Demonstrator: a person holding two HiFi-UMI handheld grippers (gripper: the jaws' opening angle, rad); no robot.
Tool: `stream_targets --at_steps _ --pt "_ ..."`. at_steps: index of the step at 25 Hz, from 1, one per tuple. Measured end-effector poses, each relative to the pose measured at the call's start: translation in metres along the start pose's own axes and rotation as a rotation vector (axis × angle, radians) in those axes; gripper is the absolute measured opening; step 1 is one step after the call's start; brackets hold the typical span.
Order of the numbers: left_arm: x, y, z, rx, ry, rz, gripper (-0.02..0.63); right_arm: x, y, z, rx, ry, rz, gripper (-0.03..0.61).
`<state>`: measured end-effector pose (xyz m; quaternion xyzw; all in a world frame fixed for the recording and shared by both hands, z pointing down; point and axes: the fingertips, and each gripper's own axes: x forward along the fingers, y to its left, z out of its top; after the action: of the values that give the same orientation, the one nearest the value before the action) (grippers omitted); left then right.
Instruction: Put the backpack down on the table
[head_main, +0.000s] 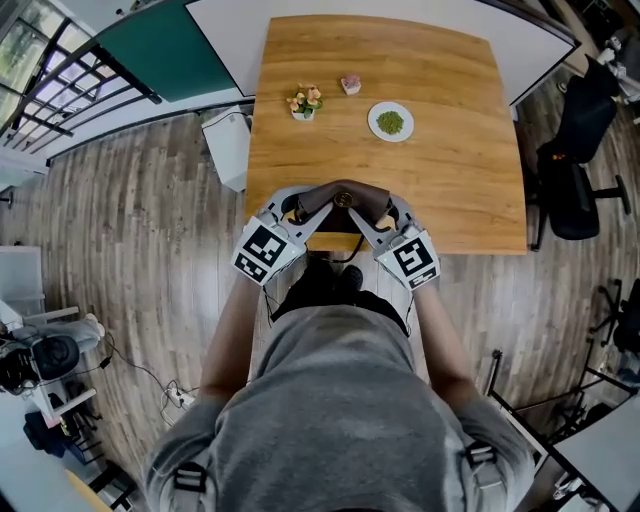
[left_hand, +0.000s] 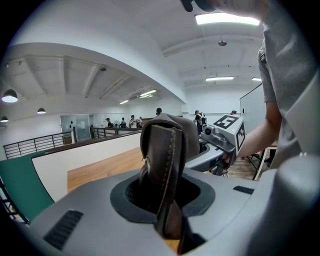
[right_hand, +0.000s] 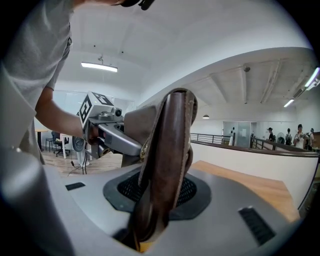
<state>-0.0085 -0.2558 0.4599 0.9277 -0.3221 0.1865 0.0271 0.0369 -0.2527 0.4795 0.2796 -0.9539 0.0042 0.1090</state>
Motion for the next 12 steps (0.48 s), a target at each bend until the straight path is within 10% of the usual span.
stream_targets --at_steps 12 --pt "0.043 0.063 -0.033 0.037 0.050 -0.086 0.103 0.059 -0.044 -0.029 -0.022 0.089 -0.061 0.126"
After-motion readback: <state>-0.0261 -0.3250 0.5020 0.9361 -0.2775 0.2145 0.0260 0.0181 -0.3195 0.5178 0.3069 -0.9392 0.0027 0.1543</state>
